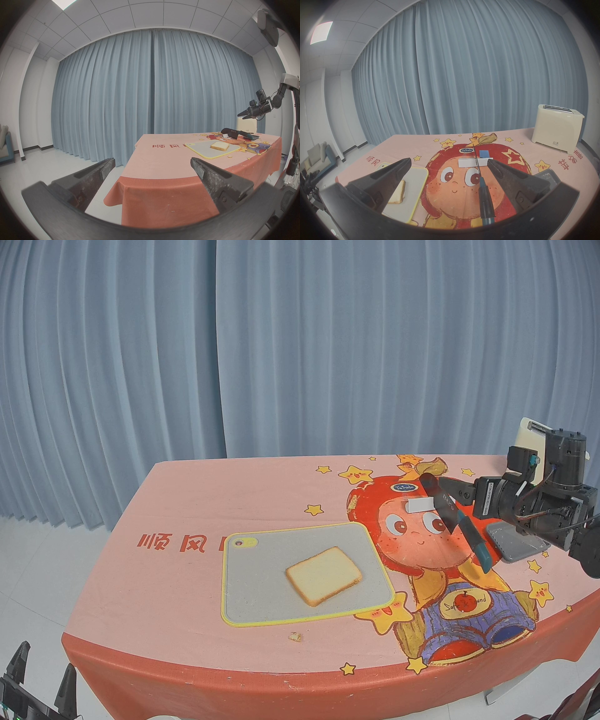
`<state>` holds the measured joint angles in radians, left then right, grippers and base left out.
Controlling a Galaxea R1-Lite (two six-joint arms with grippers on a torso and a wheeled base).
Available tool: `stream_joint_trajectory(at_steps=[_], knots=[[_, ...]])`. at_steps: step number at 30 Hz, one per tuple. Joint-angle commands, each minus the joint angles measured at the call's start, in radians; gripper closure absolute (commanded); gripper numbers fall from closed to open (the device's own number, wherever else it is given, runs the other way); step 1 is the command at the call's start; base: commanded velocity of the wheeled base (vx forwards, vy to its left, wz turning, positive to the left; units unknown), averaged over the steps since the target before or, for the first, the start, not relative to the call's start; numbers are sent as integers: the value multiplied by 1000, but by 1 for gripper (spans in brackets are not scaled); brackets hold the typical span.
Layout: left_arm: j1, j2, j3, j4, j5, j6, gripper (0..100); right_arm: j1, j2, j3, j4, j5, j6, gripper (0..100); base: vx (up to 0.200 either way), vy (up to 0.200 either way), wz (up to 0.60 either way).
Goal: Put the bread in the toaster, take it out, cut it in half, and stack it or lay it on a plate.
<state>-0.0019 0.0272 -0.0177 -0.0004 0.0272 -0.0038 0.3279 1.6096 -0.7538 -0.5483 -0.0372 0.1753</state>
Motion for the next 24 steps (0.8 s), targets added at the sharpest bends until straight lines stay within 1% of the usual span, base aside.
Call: stream_joint_trajectory(at_steps=[1, 5, 13, 16, 17, 23, 24], knots=[[0, 0, 18, -1, 0, -1, 0, -10, 41, -1, -1, 0, 1, 0, 0, 0, 0], [0, 0, 18, -1, 0, -1, 0, -23, 55, -7, 1, 2, 1, 0, 0, 0, 0], [0, 0, 18, 0, 0, -1, 0, -69, 112, -7, 2, 2, -4, 0, 0, 0, 0], [0, 0, 18, 0, 0, -1, 0, -93, 133, -7, 2, 5, -19, 0, 0, 0, 0], [0, 0, 18, 0, 0, -1, 0, -112, 142, -5, 2, 8, -34, 0, 0, 0, 0], [0, 0, 18, 0, 0, -1, 0, -115, 151, 4, 13, 11, -42, 0, 0, 0, 0], [0, 0, 18, 0, 0, -1, 0, -115, 159, 4, 13, 19, -40, 0, 0, 0, 0]])
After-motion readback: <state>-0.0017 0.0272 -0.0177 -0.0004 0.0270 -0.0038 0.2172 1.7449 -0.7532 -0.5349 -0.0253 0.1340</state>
